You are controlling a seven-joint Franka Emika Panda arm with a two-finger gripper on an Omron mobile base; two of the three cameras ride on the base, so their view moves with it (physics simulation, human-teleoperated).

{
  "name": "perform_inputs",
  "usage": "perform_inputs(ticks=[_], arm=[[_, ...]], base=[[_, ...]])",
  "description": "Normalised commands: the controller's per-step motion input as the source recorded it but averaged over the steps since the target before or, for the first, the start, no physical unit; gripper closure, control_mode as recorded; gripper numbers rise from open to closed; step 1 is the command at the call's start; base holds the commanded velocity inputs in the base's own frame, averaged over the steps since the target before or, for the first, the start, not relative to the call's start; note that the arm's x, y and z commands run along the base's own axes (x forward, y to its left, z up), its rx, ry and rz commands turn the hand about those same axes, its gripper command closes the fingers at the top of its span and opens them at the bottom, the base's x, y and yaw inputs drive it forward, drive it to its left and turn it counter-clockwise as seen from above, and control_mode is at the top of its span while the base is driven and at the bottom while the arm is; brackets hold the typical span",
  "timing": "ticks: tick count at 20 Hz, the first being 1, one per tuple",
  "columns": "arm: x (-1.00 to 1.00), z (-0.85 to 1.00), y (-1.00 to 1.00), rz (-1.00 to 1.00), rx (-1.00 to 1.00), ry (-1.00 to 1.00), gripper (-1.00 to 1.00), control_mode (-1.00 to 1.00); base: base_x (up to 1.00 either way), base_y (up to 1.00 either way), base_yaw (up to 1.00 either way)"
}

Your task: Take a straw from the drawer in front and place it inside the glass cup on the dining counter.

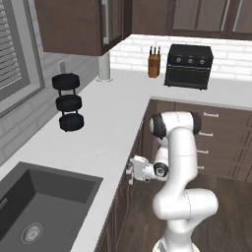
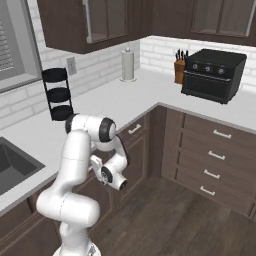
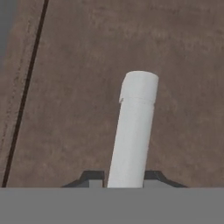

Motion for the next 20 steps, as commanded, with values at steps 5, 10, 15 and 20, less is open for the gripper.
perform_inputs(ticks=[5, 10, 15, 20], arm=[[-0.73, 0.05, -0.95, 0.00, 0.03, -0.01, 1.00, -1.00], [-0.61, 0.16, -1.00, -0.04, 0.01, 0.01, 1.00, -1.00], [-0.43, 0.17, -1.00, -0.08, 0.00, 0.08, 1.00, -1.00], [-0.35, 0.15, -1.00, -0.07, 0.00, 0.11, -1.00, -1.00]], base=[[0.00, 0.00, 0.00], [0.00, 0.00, 0.00], [0.00, 0.00, 0.00], [0.00, 0.00, 0.00]])
